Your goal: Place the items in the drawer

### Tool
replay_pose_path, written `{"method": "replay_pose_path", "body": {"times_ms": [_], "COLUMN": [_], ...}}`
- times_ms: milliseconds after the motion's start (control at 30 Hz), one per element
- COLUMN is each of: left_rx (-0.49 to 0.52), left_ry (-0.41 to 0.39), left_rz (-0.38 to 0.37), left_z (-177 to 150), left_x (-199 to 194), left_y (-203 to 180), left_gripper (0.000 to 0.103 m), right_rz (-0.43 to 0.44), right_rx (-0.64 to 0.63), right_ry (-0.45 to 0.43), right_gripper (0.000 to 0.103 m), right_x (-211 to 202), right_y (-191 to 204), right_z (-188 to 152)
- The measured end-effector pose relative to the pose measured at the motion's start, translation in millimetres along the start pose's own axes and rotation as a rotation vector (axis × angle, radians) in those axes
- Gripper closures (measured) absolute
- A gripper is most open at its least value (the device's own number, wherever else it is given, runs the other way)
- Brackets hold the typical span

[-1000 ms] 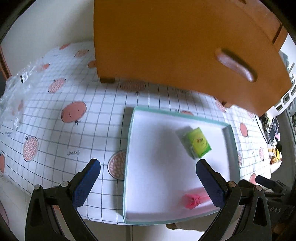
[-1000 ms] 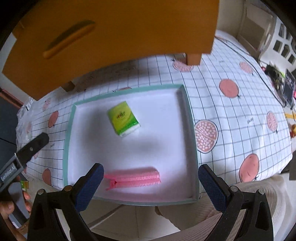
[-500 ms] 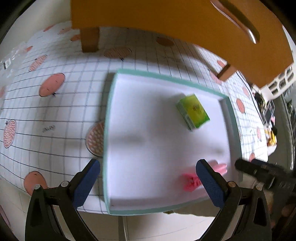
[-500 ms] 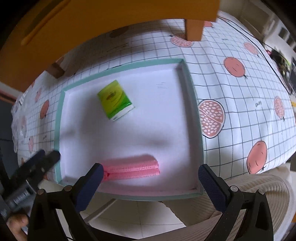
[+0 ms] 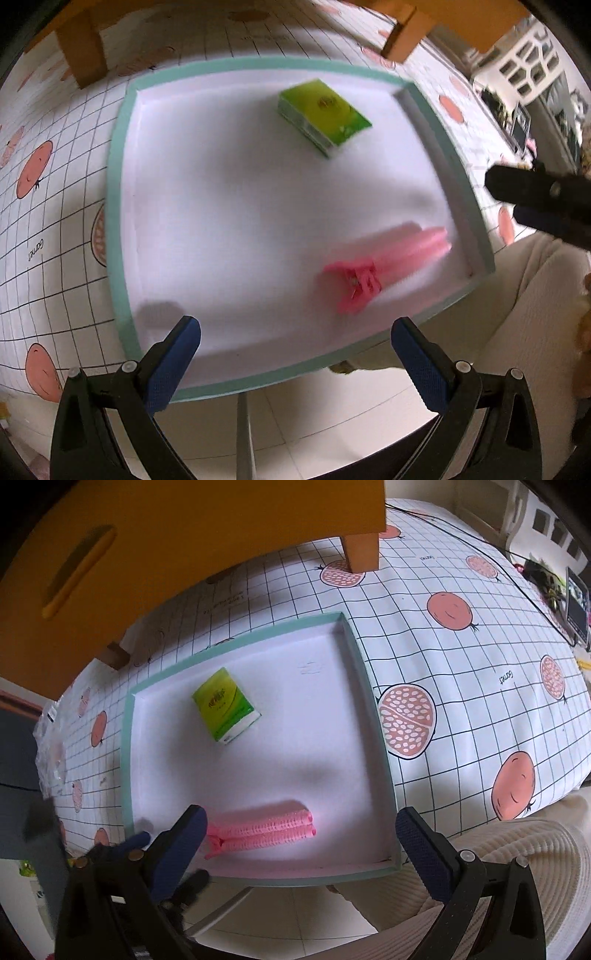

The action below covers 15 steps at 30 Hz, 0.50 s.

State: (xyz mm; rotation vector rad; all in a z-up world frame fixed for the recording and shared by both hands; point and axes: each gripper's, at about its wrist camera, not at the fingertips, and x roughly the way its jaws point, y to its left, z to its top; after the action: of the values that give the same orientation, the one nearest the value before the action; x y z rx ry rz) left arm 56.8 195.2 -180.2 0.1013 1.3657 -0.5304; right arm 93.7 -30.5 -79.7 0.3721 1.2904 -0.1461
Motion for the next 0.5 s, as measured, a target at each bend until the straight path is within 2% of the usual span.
{"method": "replay_pose_path", "body": {"times_ms": [200,267,500], "left_rx": [0.049,0.037,-0.018], "left_ry": [-0.045,-0.065,-0.157], "left_rz": [0.098,0.126,0.149], "left_z": [6.3,10.3,32.5], "left_x": [7.7,8.7,-0.1], "left_y": [-11.1,-9.6,-1.6], "left_gripper": [0.0,0.0,0.0], "right_rz": [0.01,0.011,0.018], "right_rx": [0.007,0.005,0.014], "right_ry": [0.006,0.006,0.014], "right_gripper": [0.0,0.0,0.0], "right_x": [4.2,4.4,6.9], "right_y": [-0.5,-0.1,-2.5], "right_z": [0.4,0.3,0.4]}}
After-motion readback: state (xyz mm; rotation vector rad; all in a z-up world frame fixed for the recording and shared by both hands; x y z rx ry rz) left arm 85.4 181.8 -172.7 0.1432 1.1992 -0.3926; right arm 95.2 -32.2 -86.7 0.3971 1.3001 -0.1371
